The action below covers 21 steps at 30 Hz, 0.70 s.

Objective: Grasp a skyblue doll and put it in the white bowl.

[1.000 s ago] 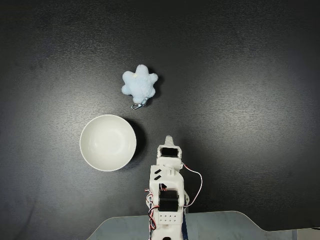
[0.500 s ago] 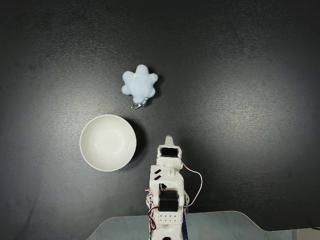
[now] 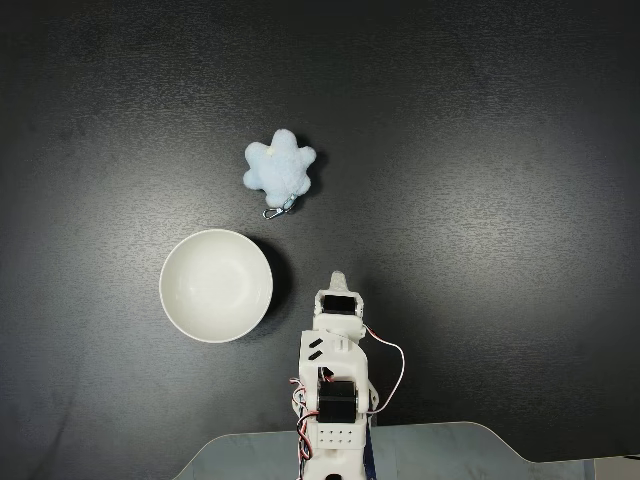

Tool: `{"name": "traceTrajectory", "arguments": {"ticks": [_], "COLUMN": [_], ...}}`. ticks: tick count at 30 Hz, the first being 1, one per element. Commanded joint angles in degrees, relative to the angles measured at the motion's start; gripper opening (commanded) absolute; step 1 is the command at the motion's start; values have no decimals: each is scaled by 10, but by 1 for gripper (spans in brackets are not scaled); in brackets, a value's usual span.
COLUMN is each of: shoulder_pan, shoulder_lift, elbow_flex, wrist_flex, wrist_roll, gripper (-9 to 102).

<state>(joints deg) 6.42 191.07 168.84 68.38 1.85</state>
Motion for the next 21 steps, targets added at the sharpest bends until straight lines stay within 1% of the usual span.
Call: {"name": "traceTrajectory", "arguments": {"ticks": [1, 5, 7, 16, 18, 21], "shoulder_pan": [0, -9, -17, -20, -13, -11], "shoulder_lift": [0, -6, -28, -278, -307, -327], "elbow_flex": [-3, -3, -5, -55, -74, -133], "wrist_flex": [-18, -20, -36, -203, -217, -213], "wrist_roll": [3, 0, -4, 3, 3, 3], "gripper": [-1, 0, 0, 0, 0, 0]}}
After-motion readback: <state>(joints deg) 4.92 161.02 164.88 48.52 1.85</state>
